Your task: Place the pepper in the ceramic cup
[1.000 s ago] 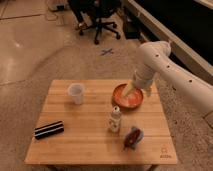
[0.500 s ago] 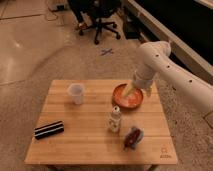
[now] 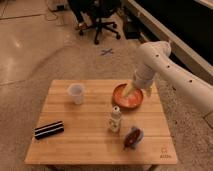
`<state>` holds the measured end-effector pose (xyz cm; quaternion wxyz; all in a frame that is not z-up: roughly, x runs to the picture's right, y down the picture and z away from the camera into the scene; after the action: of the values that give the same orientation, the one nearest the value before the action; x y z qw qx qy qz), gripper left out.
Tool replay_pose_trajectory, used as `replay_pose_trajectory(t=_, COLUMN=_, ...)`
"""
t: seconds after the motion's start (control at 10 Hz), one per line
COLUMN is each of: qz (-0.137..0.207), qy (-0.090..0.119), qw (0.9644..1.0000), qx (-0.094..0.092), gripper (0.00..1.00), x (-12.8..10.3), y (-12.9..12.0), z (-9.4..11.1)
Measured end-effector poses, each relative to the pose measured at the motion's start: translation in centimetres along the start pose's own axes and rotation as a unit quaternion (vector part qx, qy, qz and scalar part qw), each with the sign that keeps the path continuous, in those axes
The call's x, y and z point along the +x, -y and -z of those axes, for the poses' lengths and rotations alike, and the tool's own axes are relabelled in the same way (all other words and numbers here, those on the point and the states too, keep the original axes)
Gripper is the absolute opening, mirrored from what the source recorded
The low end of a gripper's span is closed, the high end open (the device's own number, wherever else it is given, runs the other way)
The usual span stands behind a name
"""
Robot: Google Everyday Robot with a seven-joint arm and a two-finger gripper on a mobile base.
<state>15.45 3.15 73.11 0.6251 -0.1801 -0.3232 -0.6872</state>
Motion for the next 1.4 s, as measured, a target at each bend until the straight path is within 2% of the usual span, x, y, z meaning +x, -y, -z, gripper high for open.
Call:
replay_pose_trajectory(t=0.6, qz=0.0, qy=0.0, qw=1.0, qx=0.0, gripper=0.8, x=0.0, y=0.0, z=0.0)
replay_pose_trajectory(t=0.7, qz=0.0, qy=0.0, qw=1.0, qx=-0.003, gripper=0.8, x=0.0, y=-0.1, z=-0.1)
replay_pose_trajectory(t=0.8, qz=-0.004, qy=-0.004, qw=0.9999, qx=-0.014, gripper=0.8, x=0.1, y=-0.6, z=-0.2)
replay_pose_trajectory(t=0.9, qz=-0.014, qy=-0.012, qw=0.9994, qx=-0.03, gripper=0.8, x=0.4, y=-1.7, z=-0.5)
replay_pose_trajectory(t=1.0, qz=-0.033, qy=-0.022, qw=0.9978, qx=-0.053, gripper=0.8, x=0.5, y=-3.8, z=-0.8)
replay_pose_trajectory(t=1.1, qz=-0.049, qy=-0.03, qw=0.9961, qx=-0.067, gripper=0.8, x=0.3, y=-5.4, z=-1.0)
replay_pose_trajectory(t=1.2, qz=-0.065, qy=-0.035, qw=0.9948, qx=-0.071, gripper=0.8, x=-0.1, y=-6.4, z=-1.2)
replay_pose_trajectory(t=1.4, qz=-0.112, qy=-0.042, qw=0.9905, qx=-0.067, gripper=0.8, x=-2.5, y=-8.5, z=-2.4)
